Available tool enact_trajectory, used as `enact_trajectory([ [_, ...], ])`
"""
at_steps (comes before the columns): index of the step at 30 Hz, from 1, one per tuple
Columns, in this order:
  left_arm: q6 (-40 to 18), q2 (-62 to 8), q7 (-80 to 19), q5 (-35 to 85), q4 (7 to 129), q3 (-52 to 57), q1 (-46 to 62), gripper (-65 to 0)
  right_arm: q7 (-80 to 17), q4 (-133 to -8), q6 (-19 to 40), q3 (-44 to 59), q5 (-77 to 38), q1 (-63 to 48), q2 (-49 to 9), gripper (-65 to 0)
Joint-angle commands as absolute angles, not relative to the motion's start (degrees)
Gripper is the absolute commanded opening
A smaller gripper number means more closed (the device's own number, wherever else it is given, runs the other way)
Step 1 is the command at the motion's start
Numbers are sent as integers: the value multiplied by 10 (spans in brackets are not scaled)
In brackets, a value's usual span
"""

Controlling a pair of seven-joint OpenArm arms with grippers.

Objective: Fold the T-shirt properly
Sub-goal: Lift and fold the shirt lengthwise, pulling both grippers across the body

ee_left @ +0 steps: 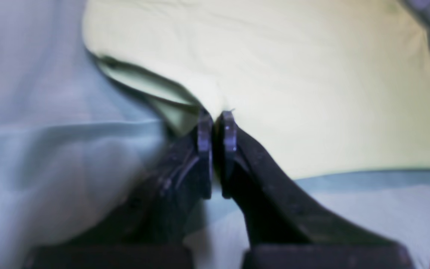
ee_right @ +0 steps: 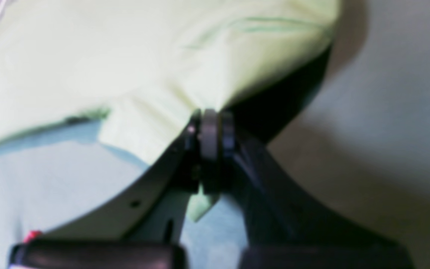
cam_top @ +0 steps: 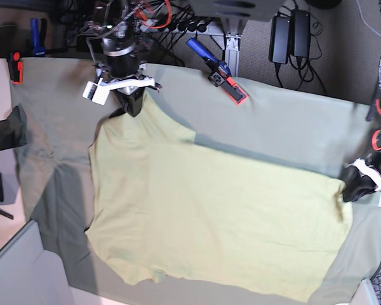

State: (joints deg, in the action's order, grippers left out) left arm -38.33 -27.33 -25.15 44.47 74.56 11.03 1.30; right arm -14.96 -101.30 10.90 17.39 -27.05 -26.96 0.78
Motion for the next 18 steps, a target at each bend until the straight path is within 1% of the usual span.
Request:
enact_trajectory([
  [1, -400, -288, -244, 469, 755, 113, 9, -650, -148, -1035, 125, 184, -286, -277, 0, -650],
  [6, -400, -315, -245, 521, 755, 115, 50, -650, -174, -1076, 143, 227, -326, -325, -3, -650],
  [9, -400, -316, -253, 554, 756, 130, 78, -650, -178, -1098, 159, 250, -353, -354, -3, -650],
  [11, -400, -315, -256, 573, 758, 144, 93, -650, -179, -1117, 159, 261, -356, -365, -3, -650],
  [14, -400, -313, -258, 585, 759, 161, 98, -650, -178, -1141, 159, 266, -356, -364, -3, -650],
  [18, -400, -307, -261, 589, 759, 157, 71, -650, -181, -1149, 159, 266, -343, -320, -3, -650],
])
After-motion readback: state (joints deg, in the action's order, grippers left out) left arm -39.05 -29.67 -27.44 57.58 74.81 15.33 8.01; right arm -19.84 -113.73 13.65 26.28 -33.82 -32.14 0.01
